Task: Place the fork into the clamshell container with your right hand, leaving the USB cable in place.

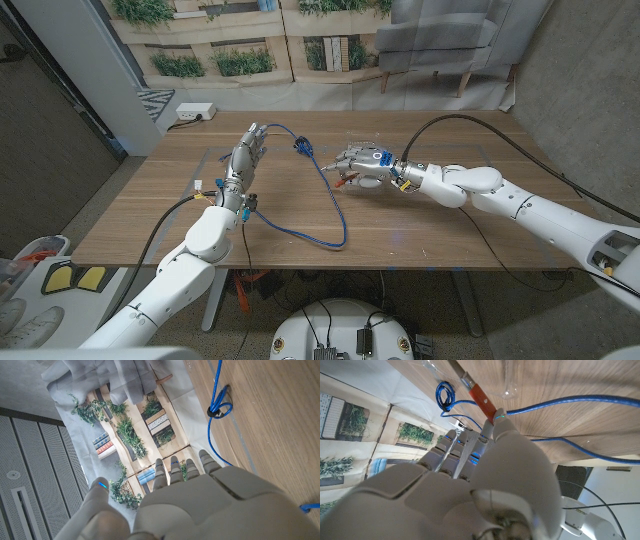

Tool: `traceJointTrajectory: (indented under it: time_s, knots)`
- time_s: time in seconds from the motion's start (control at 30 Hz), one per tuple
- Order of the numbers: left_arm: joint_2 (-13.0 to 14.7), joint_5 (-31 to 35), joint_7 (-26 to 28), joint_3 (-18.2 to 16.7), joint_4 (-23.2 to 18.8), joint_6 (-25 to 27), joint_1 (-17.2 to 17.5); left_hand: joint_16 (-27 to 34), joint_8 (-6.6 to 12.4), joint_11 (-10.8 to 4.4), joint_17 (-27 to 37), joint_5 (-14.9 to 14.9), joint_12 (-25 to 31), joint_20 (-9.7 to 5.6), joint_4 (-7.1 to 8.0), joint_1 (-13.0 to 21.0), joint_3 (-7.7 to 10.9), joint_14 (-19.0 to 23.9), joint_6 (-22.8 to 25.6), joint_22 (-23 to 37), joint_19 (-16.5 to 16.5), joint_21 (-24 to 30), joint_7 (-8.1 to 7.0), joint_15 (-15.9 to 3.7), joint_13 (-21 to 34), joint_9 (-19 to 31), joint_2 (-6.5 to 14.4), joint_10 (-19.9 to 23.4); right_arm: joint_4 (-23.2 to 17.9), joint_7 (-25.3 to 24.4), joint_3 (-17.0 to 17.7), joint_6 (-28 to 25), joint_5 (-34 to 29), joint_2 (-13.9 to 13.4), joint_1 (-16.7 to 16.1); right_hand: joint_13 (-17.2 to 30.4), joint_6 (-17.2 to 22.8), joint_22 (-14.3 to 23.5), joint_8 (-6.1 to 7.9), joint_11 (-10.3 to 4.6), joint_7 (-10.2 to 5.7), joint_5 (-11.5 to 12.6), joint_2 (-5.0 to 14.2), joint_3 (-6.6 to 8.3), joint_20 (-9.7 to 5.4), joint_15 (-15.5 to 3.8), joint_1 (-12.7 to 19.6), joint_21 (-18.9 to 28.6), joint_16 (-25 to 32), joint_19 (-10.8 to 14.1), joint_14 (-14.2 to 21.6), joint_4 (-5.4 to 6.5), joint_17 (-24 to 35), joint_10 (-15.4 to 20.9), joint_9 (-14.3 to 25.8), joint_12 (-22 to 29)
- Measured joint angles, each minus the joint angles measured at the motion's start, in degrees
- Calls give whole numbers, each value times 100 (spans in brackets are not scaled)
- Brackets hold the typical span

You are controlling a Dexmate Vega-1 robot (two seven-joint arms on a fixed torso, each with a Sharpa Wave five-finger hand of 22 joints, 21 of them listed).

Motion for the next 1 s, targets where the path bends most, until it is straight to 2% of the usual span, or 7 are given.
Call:
traceJointTrajectory:
  time_s: [0.5, 1.0]
  knots:
    - [-26, -2, -23, 20, 41, -44, -22, 0, 0, 1, 0, 0, 0, 0, 0, 0, 0, -31, 0, 0, 0, 0, 0, 31, 0, 0, 0, 0, 201, 132, -77, 39, 164, 67, 81, -42, 53, 0, 0, 23, -8, 26, 0, 0, -21, -30, 0, 0, -37, 22, 30, 0, 27, 23, 0, 0]
    - [-32, -5, -67, 39, 95, -97, -59, 0, 0, 13, 0, 0, 0, 0, 0, 1, 0, -31, 0, -1, 0, 0, 0, 31, 0, 0, 1, 12, 232, 266, -110, 31, 231, 73, 90, -40, 52, 0, 0, 22, -8, 23, 0, -1, 0, -30, 0, 0, -37, 43, 30, 0, 52, 22, 0, 0]
